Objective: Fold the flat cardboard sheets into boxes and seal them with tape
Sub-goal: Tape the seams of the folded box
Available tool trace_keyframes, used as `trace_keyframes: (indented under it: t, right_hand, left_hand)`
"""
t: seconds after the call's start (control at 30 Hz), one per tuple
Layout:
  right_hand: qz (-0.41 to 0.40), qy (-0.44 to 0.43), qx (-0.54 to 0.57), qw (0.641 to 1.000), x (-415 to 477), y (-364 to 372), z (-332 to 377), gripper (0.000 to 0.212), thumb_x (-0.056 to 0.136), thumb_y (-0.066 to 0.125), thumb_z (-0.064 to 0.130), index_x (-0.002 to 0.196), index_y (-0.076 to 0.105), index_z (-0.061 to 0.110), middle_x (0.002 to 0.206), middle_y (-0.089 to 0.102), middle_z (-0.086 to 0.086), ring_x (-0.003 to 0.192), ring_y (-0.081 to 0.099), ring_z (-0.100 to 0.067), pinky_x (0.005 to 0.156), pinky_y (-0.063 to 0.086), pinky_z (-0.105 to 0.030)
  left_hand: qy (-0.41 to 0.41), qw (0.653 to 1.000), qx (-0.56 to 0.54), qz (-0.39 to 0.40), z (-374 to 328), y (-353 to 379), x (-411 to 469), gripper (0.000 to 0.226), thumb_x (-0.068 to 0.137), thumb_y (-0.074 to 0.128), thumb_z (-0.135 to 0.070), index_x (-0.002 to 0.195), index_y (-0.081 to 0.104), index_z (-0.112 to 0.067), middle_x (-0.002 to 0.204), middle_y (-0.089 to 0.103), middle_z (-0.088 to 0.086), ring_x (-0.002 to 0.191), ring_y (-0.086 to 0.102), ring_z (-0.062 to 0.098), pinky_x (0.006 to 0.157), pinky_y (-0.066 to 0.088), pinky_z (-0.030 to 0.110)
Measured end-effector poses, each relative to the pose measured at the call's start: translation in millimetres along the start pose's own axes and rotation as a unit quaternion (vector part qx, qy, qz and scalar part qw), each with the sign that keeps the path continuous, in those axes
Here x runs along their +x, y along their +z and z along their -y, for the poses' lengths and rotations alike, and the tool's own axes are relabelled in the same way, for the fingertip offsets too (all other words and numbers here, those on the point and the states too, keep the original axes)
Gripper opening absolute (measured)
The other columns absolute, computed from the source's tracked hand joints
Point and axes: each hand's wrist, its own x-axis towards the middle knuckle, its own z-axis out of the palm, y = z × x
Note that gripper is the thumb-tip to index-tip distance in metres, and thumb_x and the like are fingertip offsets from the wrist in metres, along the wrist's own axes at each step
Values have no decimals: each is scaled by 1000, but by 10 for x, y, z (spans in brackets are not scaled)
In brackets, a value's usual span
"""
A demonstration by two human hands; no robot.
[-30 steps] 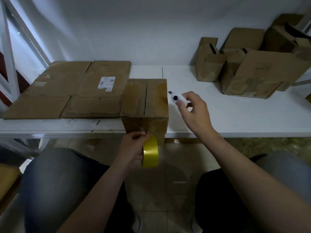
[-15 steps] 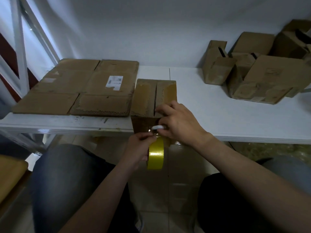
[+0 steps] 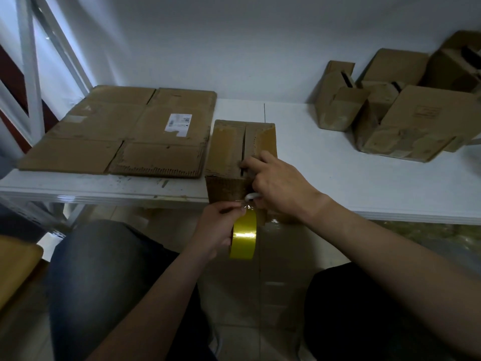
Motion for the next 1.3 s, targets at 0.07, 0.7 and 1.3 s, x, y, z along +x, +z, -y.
trace_keyframes:
  t: [0.07,0.7,1.3]
  right_hand:
    - [11,-2,14,1000,-29,-37,-38,26,81,81,32,84,78,6,134,59,-10,109,51,-29,76,49,-34]
    - [-226,62,232,944,-539,67,-364,13,90,74,28,96,76,16,145,55,-2,126,49,-24,102,40,-29]
    - [88,398,-31,913,-632,587,-485,23,98,54,18,116,68,15,104,68,-4,92,68,-28,86,43,-37]
  left_hand:
    - [-5,1000,2,1,2,2,9,17,90,74,-29,107,71,-31,112,69,7,99,70,28,59,57,31]
    - [-9,998,38,-43,-144,-160,-50,15,90,73,-24,105,71,-22,108,68,13,88,69,31,56,57,35]
    - [-17,996,73,-45,-313,-150,-142,31,82,81,-17,112,71,-19,110,69,10,96,69,31,62,58,36]
